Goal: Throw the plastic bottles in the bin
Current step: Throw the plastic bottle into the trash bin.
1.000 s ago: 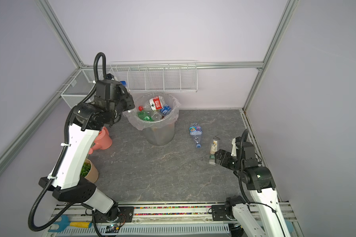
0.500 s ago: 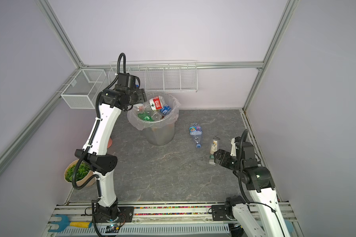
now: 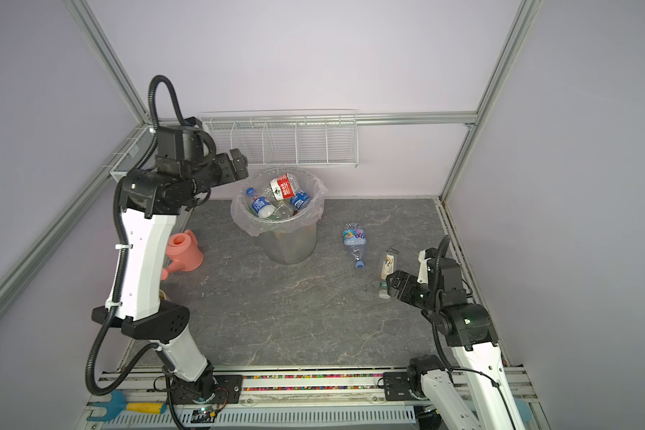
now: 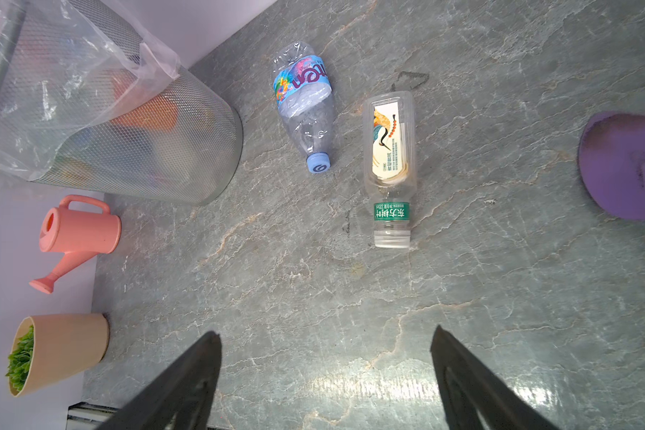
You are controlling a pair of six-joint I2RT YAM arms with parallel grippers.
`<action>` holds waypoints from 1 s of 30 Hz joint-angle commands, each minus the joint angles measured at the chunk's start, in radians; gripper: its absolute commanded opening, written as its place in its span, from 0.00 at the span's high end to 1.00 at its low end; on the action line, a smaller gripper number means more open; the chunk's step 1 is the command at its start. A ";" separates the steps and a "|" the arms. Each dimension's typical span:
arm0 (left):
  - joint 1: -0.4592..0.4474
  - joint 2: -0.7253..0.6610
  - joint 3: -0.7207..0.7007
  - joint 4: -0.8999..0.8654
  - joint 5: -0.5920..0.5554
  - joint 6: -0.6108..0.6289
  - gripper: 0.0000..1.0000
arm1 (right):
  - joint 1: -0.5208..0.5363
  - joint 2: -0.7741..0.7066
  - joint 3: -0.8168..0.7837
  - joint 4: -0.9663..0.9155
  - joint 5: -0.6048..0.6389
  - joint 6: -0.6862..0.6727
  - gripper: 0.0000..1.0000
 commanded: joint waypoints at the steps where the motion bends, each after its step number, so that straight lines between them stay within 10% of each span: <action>1: 0.005 -0.045 -0.080 0.025 0.028 0.010 0.01 | -0.001 -0.010 -0.010 0.009 -0.007 0.005 0.09; 30: -0.008 -0.767 -1.094 0.354 0.203 -0.087 0.04 | 0.005 0.426 0.214 0.100 0.072 -0.153 0.07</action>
